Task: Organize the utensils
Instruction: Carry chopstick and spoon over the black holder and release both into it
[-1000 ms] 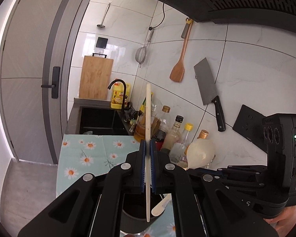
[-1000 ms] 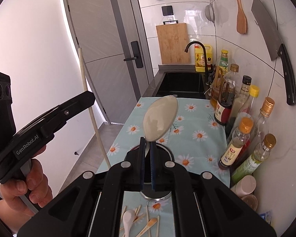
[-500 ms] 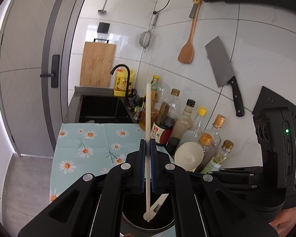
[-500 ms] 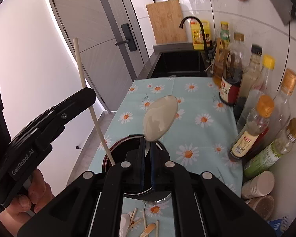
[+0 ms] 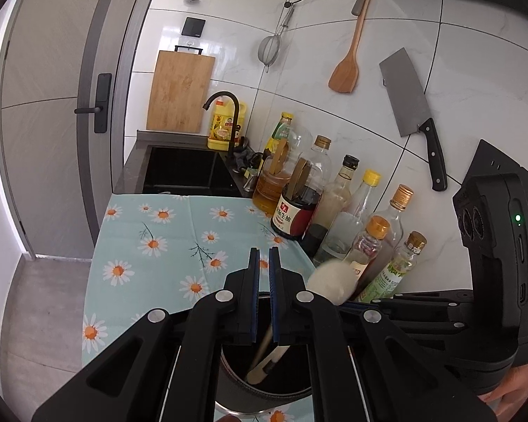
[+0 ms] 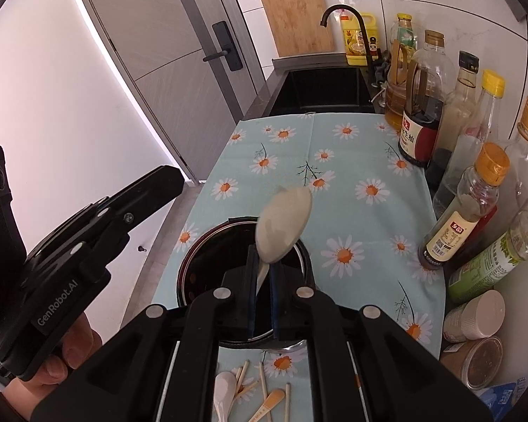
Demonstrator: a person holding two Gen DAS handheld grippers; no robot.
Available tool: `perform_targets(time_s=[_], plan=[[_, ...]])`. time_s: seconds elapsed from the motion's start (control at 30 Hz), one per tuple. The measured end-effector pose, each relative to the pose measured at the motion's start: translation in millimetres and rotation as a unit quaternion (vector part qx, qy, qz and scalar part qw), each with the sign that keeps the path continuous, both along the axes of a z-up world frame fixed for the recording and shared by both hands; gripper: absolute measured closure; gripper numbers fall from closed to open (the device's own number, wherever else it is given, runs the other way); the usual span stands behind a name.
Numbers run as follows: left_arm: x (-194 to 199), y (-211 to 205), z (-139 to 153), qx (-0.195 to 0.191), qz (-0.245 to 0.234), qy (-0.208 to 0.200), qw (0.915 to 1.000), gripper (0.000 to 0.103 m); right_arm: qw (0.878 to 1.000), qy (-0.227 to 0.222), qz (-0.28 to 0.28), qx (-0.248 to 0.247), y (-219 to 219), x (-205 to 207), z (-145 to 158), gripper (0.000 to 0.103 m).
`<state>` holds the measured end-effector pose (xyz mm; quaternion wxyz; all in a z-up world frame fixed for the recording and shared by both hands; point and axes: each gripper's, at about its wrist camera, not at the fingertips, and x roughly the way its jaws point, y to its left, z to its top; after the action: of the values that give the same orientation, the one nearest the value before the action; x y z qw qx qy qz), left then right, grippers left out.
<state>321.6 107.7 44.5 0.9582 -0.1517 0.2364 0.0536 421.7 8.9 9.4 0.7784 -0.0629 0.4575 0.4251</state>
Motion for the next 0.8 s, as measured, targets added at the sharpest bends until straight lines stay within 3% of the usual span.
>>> perform_targets(time_s=[0.07, 0.5, 0.8], plan=[[-4.6, 1.4, -0.1, -0.002, 0.003, -0.001, 1.0, 0.098, 1.0, 0.001, 0.001, 0.0, 0.2, -3.5, 1.2, 0.088], [-54.5, 9.2, 2.2, -0.012, 0.011, 0.001, 0.9999, 0.098, 1.0, -0.018, -0.003, 0.001, -12.9, -39.9, 14.0, 0.088], [-85.5, -6.5, -0.6, -0.007, -0.027, 0.013, 0.9995, 0.098, 1.0, -0.016, -0.013, -0.002, -35.4, -68.9, 18.5, 0.088]])
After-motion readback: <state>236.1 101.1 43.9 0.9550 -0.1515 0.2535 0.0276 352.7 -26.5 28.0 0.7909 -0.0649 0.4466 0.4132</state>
